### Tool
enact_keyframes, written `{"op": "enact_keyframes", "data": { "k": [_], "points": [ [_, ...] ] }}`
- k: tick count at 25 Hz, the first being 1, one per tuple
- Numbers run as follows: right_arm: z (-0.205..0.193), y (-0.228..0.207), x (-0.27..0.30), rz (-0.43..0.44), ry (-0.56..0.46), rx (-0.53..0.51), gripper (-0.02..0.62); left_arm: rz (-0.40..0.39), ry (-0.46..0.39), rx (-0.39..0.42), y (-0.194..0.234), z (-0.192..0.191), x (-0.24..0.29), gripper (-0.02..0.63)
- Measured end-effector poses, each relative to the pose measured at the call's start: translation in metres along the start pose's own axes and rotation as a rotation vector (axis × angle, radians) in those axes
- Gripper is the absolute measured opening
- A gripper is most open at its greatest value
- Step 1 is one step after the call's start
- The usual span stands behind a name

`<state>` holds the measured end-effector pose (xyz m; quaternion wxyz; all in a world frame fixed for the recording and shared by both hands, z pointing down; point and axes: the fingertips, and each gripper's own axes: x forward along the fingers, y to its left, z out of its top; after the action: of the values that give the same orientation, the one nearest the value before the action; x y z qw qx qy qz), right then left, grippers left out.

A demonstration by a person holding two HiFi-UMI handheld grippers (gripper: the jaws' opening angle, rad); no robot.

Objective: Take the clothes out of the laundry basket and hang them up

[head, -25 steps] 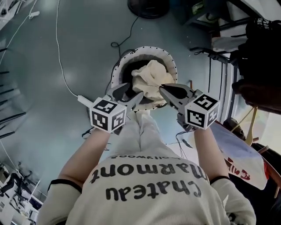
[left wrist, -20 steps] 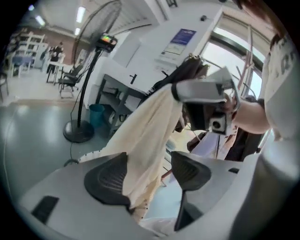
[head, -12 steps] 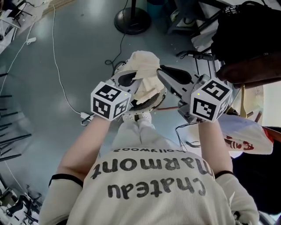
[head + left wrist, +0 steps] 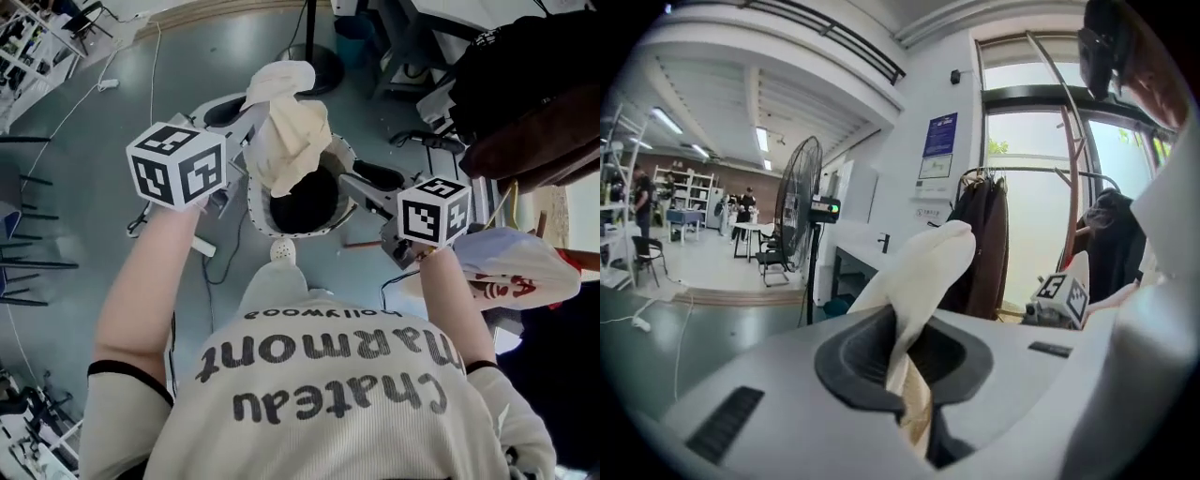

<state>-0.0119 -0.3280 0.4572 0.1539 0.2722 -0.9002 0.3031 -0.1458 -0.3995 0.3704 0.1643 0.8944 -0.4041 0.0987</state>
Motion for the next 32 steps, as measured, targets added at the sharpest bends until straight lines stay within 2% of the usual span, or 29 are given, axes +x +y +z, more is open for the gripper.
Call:
{"op": "enact_keyframes", "data": {
  "k": [3,6,9,15,17,19,22,26,30,32],
  "points": [
    [-0.020,0.029,-0.015,0.053,0.045,-0.059,0.205,0.051,-0.032,0.027,-0.031,0.035,-0.024,0.031],
    [-0.057,0.052,-0.026,0.101,0.133,-0.120,0.255,0.103,-0.069,0.067,-0.067,0.071,-0.045,0.031],
    [-0.082,0.071,-0.032,0.133,0.170,-0.178,0.284,0.162,-0.093,0.076,-0.098,0.092,-0.069,0.031],
    [-0.066,0.118,-0.030,0.178,0.004,-0.183,0.305,0.209,-0.070,0.060,-0.145,0.097,-0.111,0.031],
    [-0.066,0.120,-0.041,0.160,0.011,-0.205,0.056,0.236,-0.073,0.065,-0.147,0.095,-0.130,0.031],
    [-0.060,0.128,-0.067,0.194,0.006,-0.170,0.051,0.274,-0.062,0.075,-0.139,0.085,-0.156,0.031],
    [-0.027,0.154,-0.121,0.252,-0.099,-0.104,0.049,0.306,-0.021,0.092,-0.124,0.054,-0.199,0.031],
    [0.013,0.207,-0.174,0.263,-0.221,-0.146,0.049,0.255,0.055,0.038,-0.122,-0.017,-0.236,0.033],
    [0.033,0.251,-0.187,0.164,-0.222,-0.291,0.049,0.211,0.114,0.021,-0.136,-0.074,-0.244,0.047],
    [0.038,0.267,-0.191,0.118,-0.221,-0.329,0.049,0.203,0.111,0.006,-0.143,-0.090,-0.250,0.120]
  ]
}}
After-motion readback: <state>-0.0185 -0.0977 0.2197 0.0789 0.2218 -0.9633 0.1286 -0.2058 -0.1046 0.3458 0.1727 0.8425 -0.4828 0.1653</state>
